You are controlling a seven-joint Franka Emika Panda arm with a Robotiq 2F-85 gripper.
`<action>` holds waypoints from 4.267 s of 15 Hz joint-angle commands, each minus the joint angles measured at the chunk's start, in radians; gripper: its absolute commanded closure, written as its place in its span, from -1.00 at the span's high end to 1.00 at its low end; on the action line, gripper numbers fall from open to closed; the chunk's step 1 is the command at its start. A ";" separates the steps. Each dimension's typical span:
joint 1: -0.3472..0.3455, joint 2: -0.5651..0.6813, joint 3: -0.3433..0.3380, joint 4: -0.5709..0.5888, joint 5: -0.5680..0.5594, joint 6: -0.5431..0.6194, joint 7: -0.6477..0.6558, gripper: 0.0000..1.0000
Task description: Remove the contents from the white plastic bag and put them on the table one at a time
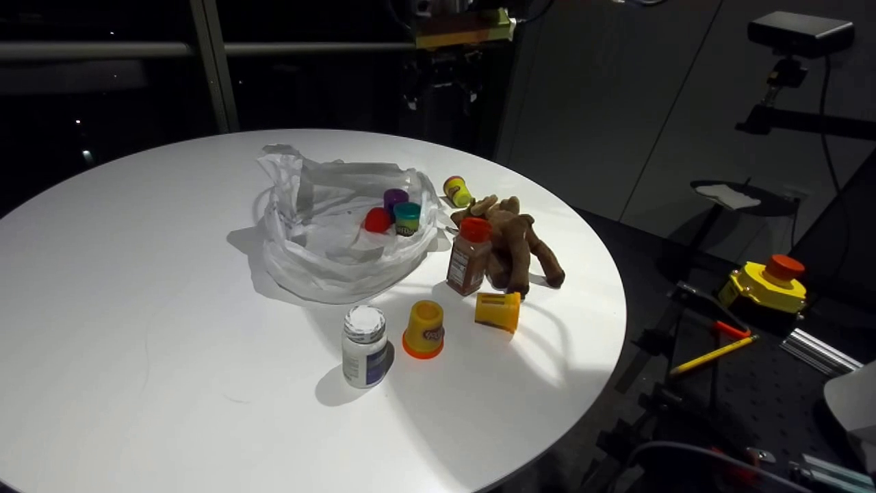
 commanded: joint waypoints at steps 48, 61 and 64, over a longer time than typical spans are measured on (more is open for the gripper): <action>-0.007 0.130 0.128 0.174 0.263 -0.096 -0.008 -0.61; 0.263 0.070 0.307 0.088 0.206 -0.192 -0.020 -0.61; 0.351 0.115 0.305 0.050 0.116 -0.099 -0.023 -0.61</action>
